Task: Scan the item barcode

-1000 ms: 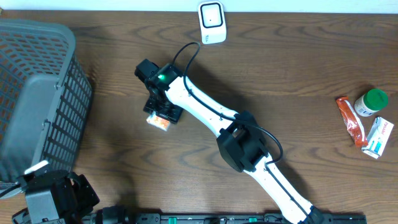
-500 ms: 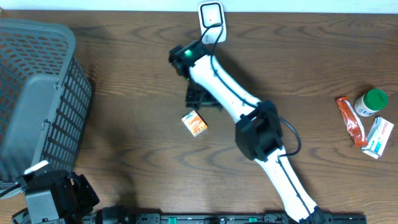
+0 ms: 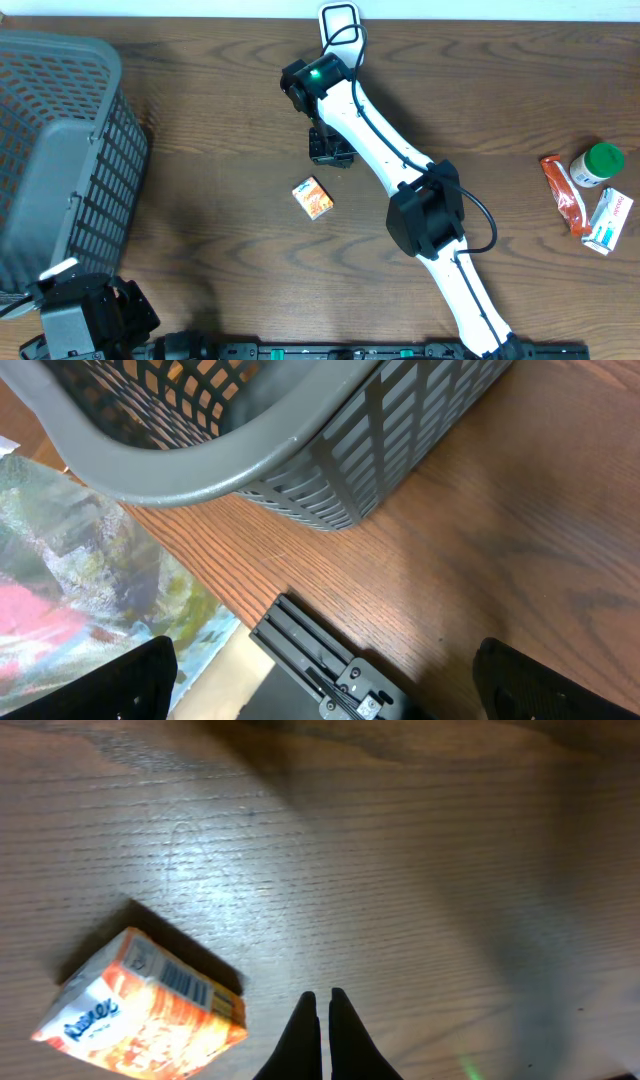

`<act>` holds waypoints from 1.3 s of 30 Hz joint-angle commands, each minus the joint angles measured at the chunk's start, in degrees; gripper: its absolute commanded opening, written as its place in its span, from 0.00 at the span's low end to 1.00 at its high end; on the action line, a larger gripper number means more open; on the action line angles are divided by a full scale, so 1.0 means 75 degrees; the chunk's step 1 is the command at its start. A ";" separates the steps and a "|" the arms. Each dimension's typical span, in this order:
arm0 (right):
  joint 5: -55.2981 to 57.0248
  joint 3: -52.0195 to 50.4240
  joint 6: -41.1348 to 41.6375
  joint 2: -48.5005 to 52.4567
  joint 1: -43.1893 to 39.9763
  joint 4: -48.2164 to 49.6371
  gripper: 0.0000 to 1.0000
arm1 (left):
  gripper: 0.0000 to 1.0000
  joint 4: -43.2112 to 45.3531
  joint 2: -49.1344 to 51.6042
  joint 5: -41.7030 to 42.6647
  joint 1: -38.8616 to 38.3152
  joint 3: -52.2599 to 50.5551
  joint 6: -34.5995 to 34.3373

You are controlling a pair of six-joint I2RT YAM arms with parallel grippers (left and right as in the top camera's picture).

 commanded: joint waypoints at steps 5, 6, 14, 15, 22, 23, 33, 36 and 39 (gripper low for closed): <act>0.0166 -0.0997 -0.0070 -0.0219 0.0137 0.0125 0.01 | 0.95 -0.0017 -0.0026 -0.0105 -0.0038 0.0012 -0.0067; 0.0131 -0.1224 -0.0070 -0.0219 0.0189 0.0239 0.01 | 0.95 -0.0017 -0.0026 -0.0105 -0.0038 0.0012 -0.0067; -0.0125 -0.2366 -0.0082 -0.0219 0.0874 0.0953 0.01 | 0.95 -0.0017 -0.0026 -0.0105 -0.0038 0.0012 -0.0067; -0.0152 -0.2369 -0.0085 -0.0219 0.0976 0.0950 0.01 | 0.95 -0.0017 -0.0026 -0.0105 -0.0038 0.0012 -0.0067; -0.1443 -0.2363 -0.0580 -0.0280 0.1789 0.1023 0.01 | 0.95 -0.0017 -0.0026 -0.0105 -0.0038 0.0012 -0.0067; -0.1617 -0.2361 -0.0656 -0.0291 0.1877 0.1078 0.01 | 0.95 -0.0017 -0.0026 -0.0105 -0.0038 0.0012 -0.0067; -0.1871 -0.2267 -0.0816 -0.0720 0.2157 0.1600 0.01 | 0.95 -0.0017 -0.0026 -0.0105 -0.0038 0.0012 -0.0067; -0.1868 -0.2107 -0.0877 -0.1084 0.2124 0.1463 0.01 | 0.95 -0.0017 -0.0026 -0.0105 -0.0038 0.0012 -0.0067; -0.1801 -0.2052 -0.1192 -0.1536 0.2104 0.1550 0.17 | 0.95 -0.0017 -0.0026 -0.0105 -0.0038 0.0012 -0.0067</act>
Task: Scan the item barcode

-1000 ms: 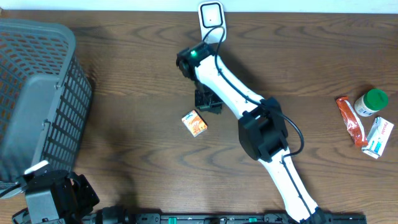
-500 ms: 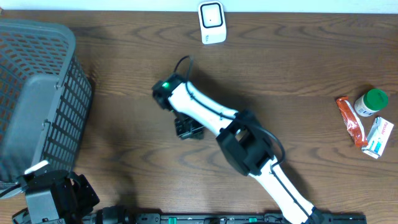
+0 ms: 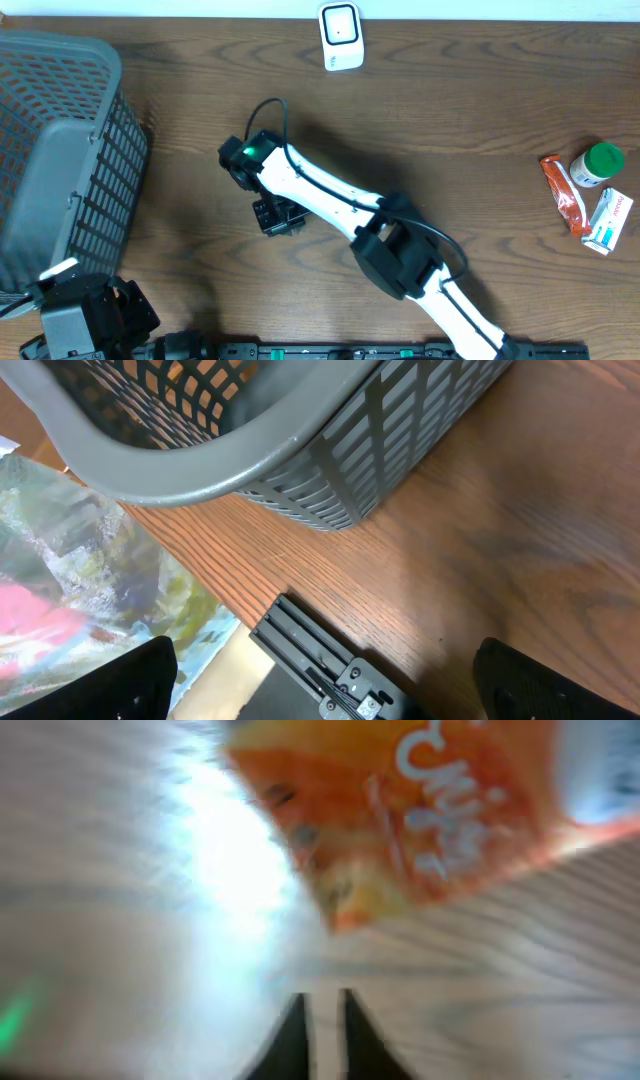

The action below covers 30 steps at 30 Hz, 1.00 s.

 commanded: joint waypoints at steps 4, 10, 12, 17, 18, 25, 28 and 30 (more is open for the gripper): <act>0.0070 0.0280 -0.1227 -0.1338 -0.0140 0.0216 0.85 | 0.95 -0.0020 -0.0026 -0.0105 -0.0038 0.0012 -0.0067; 0.1617 0.0274 -0.1798 -0.1556 -0.0169 0.0370 0.99 | 0.95 -0.0020 -0.0026 -0.0105 -0.0038 0.0012 -0.0067; 0.1682 0.0207 -0.2407 -0.1507 -0.0175 0.0635 0.99 | 0.95 -0.0020 -0.0026 -0.0105 -0.0038 0.0012 -0.0067; 0.1679 0.0085 -0.3217 -0.1236 -0.0230 0.1075 0.99 | 0.95 -0.0020 -0.0026 -0.0105 -0.0038 0.0012 -0.0067; 0.1679 0.0085 -0.3217 -0.1157 -0.0268 0.1084 0.99 | 0.95 -0.0020 -0.0026 -0.0105 -0.0038 0.0012 -0.0067; 0.1381 0.0082 -0.3328 -0.0749 -0.0525 0.1154 0.98 | 0.95 -0.0020 -0.0026 -0.0105 -0.0038 0.0012 -0.0067; 0.1177 0.0079 -0.3325 -0.0714 -0.0530 0.1145 0.56 | 0.95 -0.0020 -0.0026 -0.0105 -0.0038 0.0012 -0.0067; 0.1163 0.0079 -0.3325 -0.0717 -0.0530 0.1204 0.35 | 0.95 -0.0020 -0.0026 -0.0105 -0.0038 0.0012 -0.0067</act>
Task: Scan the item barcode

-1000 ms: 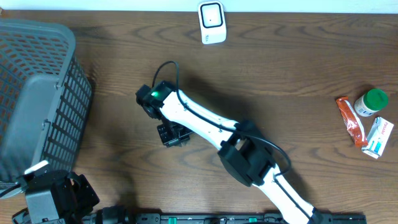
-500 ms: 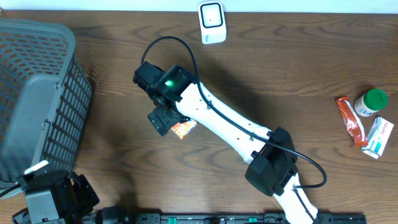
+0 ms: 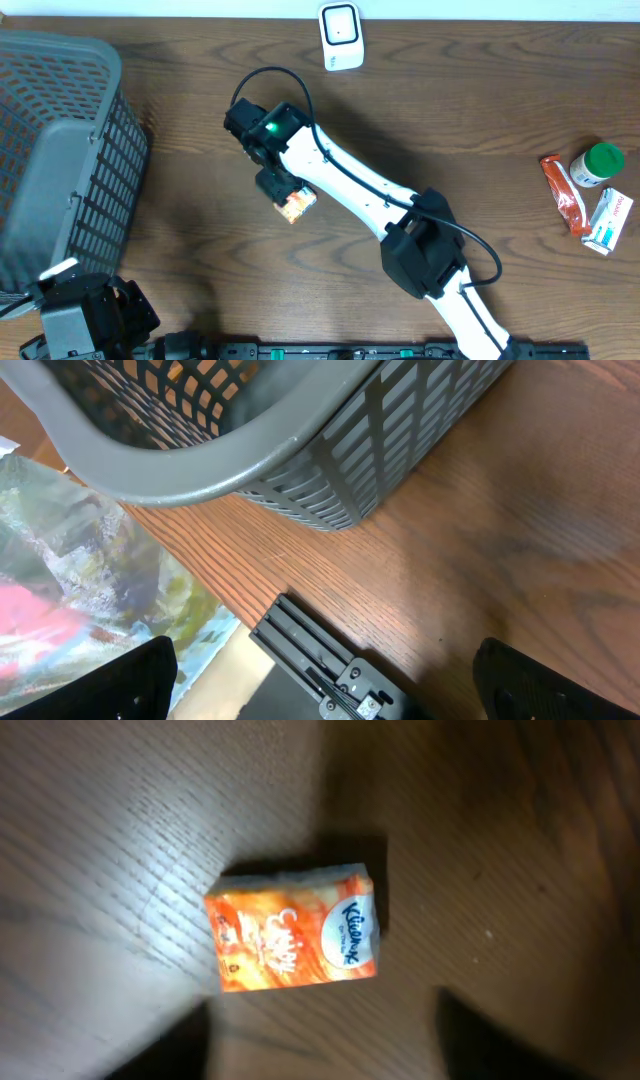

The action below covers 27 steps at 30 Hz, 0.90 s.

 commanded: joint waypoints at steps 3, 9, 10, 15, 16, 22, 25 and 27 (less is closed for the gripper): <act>-0.0166 -0.0020 -0.0099 0.0050 0.0003 0.0108 0.04 | 0.95 -0.0015 -0.0026 -0.0102 -0.0038 0.0012 -0.0067; -0.0169 -0.0160 -0.0012 0.0050 -0.0047 0.0242 0.01 | 0.95 -0.0017 -0.0026 -0.0102 -0.0038 0.0012 -0.0067; -0.0169 -0.0224 0.0023 0.0050 -0.0047 0.0274 0.01 | 0.95 -0.0017 -0.0026 -0.0102 -0.0038 0.0012 -0.0067; -0.0169 -0.0810 0.0160 0.0050 -0.0047 0.0667 0.01 | 0.95 -0.0015 -0.0026 -0.0102 -0.0038 0.0012 -0.0067; -0.0172 -0.1154 0.0160 0.0050 -0.0047 0.0970 0.01 | 0.95 -0.0017 -0.0026 -0.0102 -0.0038 0.0012 -0.0067; -0.0160 -0.1772 0.0245 0.0050 -0.0047 0.1279 0.01 | 0.95 -0.0017 -0.0026 -0.0102 -0.0038 0.0012 -0.0067; -0.0117 -0.1886 0.0251 0.0050 -0.0070 0.1367 0.01 | 0.95 -0.0017 -0.0026 -0.0102 -0.0038 0.0012 -0.0067; -0.0117 -0.1900 0.0306 0.0050 -0.0090 0.1454 0.01 | 0.95 -0.0017 -0.0026 -0.0102 -0.0038 0.0012 -0.0067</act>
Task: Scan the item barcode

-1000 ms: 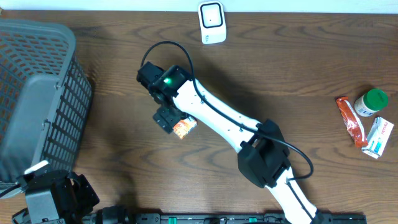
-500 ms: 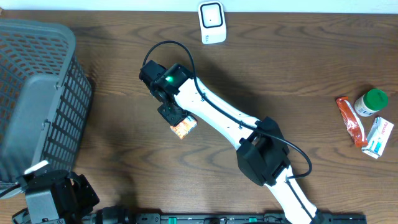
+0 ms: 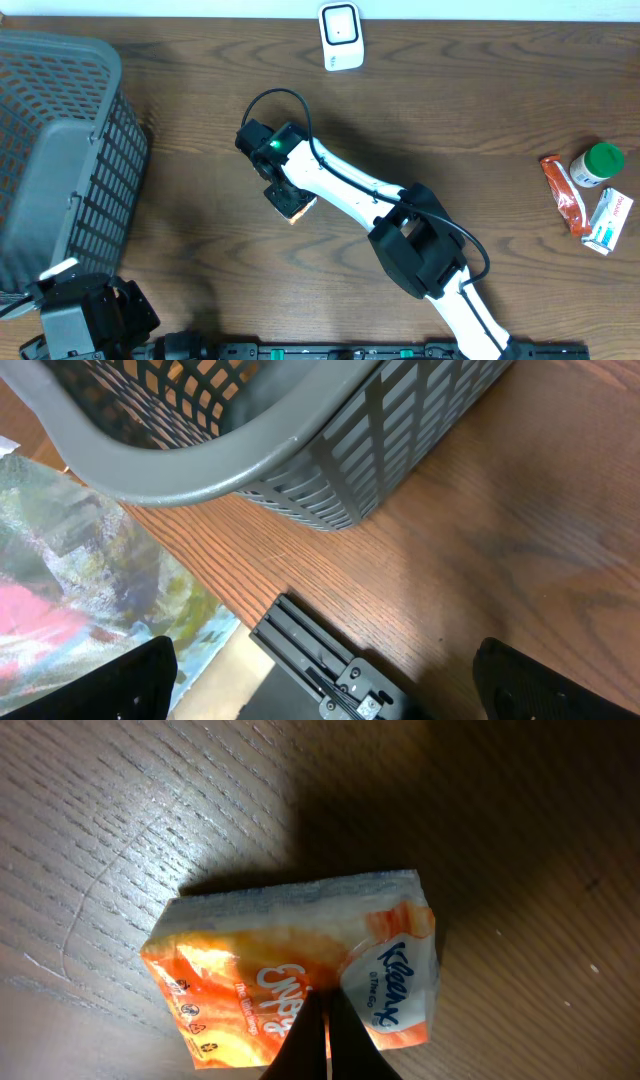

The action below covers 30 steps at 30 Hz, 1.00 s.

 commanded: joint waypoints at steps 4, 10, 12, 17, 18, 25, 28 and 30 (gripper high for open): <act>0.0017 -0.0294 0.0236 0.0038 -0.0079 0.0472 0.01 | 0.95 -0.0017 -0.0026 -0.0102 -0.0038 0.0012 -0.0067; 0.0015 -0.0184 0.0239 -0.0114 -0.0076 0.0262 0.01 | 0.95 -0.0017 -0.0026 -0.0102 -0.0038 0.0012 -0.0067; 0.0015 -0.0006 0.0262 -0.0294 -0.0076 -0.0082 0.01 | 0.95 -0.0017 -0.0026 -0.0102 -0.0038 0.0012 -0.0067; 0.0017 0.0437 0.0315 -0.0667 -0.0076 -0.0358 0.01 | 0.95 -0.0017 -0.0026 -0.0102 -0.0038 0.0012 -0.0067; 0.0032 0.0440 0.0297 -0.0667 -0.0076 -0.0294 0.01 | 0.95 -0.0017 -0.0026 -0.0102 -0.0038 0.0012 -0.0067; 0.0052 0.0425 0.0283 -0.0481 -0.0178 -0.0122 0.01 | 0.95 -0.0017 -0.0026 -0.0102 -0.0038 0.0012 -0.0067; 0.0052 0.0393 0.0286 -0.0332 -0.0224 0.0009 0.01 | 0.95 -0.0017 -0.0026 -0.0102 -0.0038 0.0012 -0.0067; 0.0052 0.0341 0.0286 -0.0216 -0.0254 0.0082 0.01 | 0.95 -0.0017 -0.0026 -0.0102 -0.0038 0.0012 -0.0067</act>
